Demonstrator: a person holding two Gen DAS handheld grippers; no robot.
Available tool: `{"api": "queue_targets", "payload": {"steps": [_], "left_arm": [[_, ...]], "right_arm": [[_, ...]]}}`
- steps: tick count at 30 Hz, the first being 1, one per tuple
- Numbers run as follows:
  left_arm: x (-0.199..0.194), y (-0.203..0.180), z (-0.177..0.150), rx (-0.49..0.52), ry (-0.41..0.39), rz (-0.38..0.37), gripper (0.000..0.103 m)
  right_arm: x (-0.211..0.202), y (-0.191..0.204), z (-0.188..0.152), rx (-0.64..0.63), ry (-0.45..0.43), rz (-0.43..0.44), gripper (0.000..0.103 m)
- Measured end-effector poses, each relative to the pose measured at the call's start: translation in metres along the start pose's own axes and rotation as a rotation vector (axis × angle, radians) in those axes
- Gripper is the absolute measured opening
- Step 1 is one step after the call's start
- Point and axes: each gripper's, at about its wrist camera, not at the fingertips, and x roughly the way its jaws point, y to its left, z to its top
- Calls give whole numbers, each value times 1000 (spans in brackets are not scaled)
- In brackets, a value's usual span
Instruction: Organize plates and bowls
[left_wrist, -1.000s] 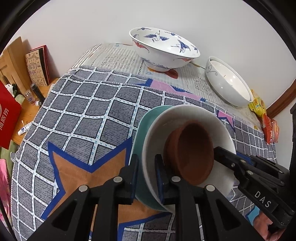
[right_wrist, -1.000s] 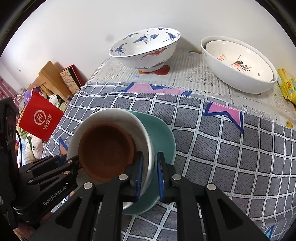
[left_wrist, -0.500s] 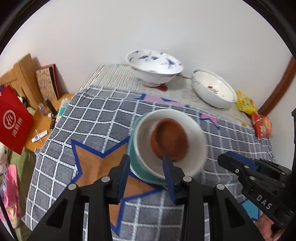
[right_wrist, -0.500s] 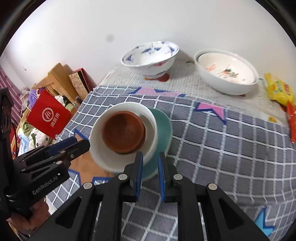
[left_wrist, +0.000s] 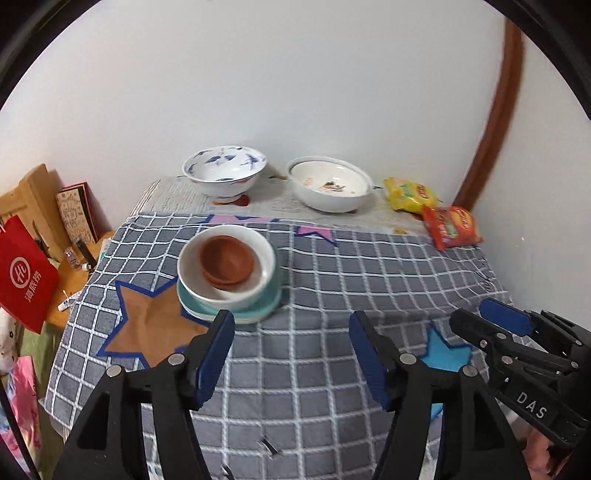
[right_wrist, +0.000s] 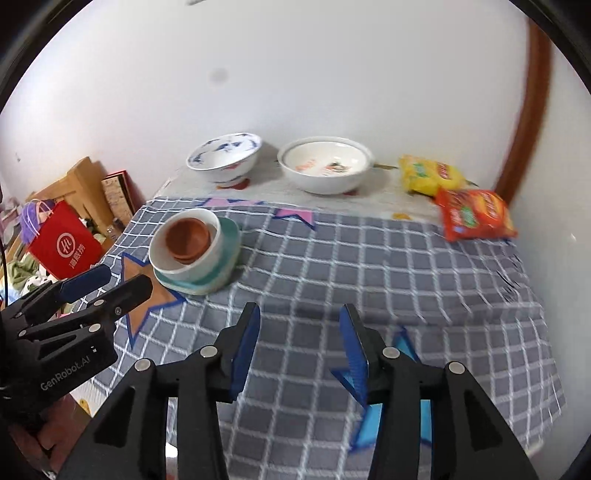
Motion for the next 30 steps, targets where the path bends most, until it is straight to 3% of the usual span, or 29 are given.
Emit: {"api": "queue_targets", "payload": {"steps": [4,9,11,14,21,30], "left_arm": [[-22,-16,-12,8,-24,-10,77],[-42,-30,-29,12,-37,-27,81],[-52,-36,-36,18,-56,-22,90],[-63,-47,-45,46,-75,-9,94],[-80,-57,-60,52,-77,-18,95],[-89,-68,-64,67,-89,-18,95]], "right_arm": [[-35,-15,-21,30,-44,-66,45],[-69,-27,-46,63,-88,-105,78],[-80,-31,-55,73,-101,-113,84],[-94,-40,-70,101,-112,-133,91],[-111,-57,-92,162,-97,-146,91],[-134,-57,-103,147,-135,-176,91]]}}
